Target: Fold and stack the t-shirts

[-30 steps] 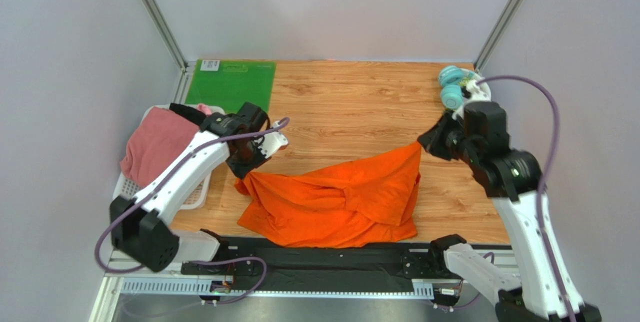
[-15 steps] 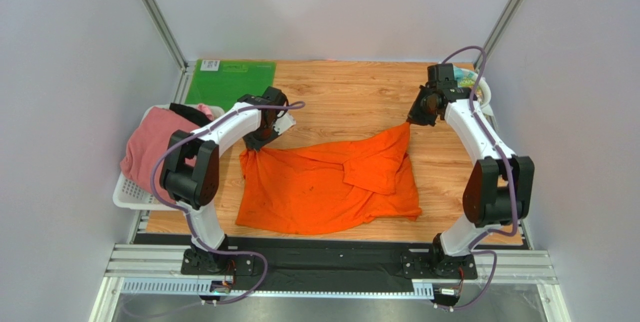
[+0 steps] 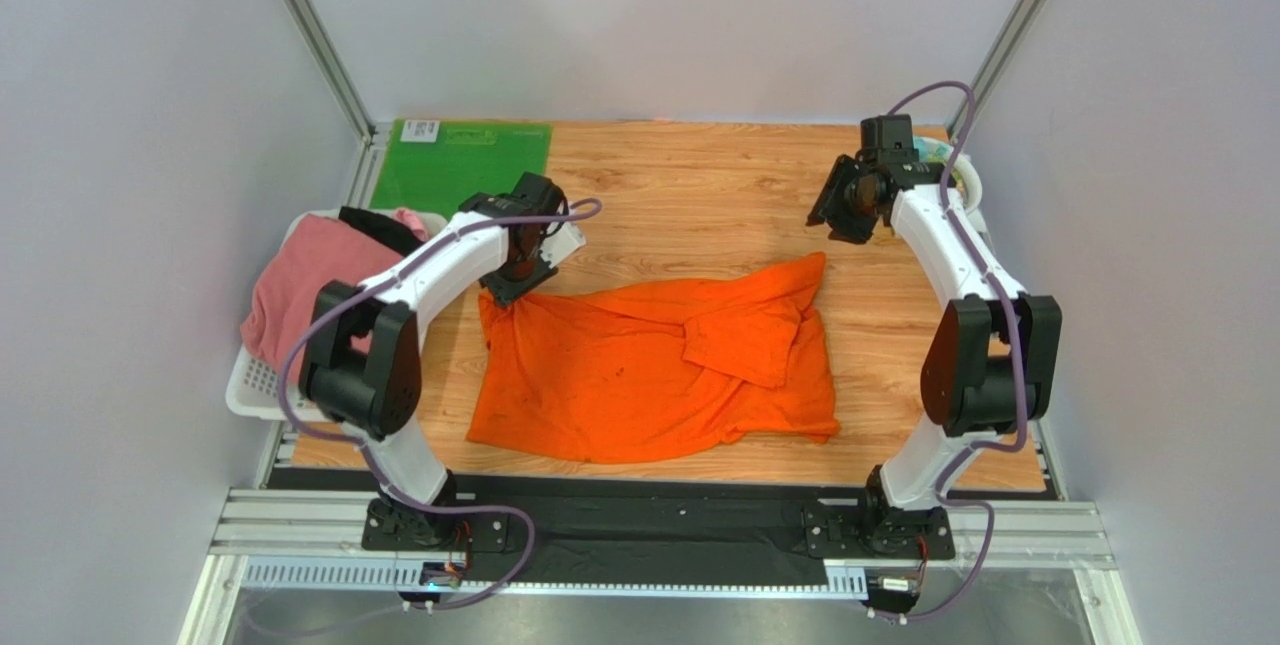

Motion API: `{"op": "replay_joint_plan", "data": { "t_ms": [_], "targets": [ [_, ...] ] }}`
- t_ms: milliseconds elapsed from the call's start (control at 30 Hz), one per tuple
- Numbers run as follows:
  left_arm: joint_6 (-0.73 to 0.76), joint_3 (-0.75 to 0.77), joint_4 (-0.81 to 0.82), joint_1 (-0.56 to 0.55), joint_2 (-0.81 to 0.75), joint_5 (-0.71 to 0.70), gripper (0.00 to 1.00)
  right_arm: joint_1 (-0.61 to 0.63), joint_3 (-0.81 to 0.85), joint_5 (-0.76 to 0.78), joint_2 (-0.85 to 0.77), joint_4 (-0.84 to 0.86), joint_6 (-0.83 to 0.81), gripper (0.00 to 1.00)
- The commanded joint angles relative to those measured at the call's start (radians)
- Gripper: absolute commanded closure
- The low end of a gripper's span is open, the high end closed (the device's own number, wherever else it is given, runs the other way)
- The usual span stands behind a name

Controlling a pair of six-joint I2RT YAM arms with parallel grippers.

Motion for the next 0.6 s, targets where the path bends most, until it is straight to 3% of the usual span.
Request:
{"op": "replay_joint_plan", "data": {
  "t_ms": [0,100,300,567],
  "targets": [
    [-0.024,-0.067,-0.042,0.002,-0.165,0.064,0.54,0.017,-0.114,-0.059,-0.160,-0.002,0.010,0.53],
    [-0.027,-0.125,-0.021,0.002,-0.212,0.064,0.55,0.042,-0.264,-0.102,-0.281,0.025,0.027,0.60],
    [-0.051,-0.164,0.039,0.017,-0.192,0.041,0.56,0.086,-0.494,-0.165,-0.432,0.071,0.062,0.64],
    [-0.061,-0.112,0.083,0.075,-0.073,0.023,0.58,0.131,-0.620,-0.180,-0.469,0.118,0.090,0.64]
  ]
}}
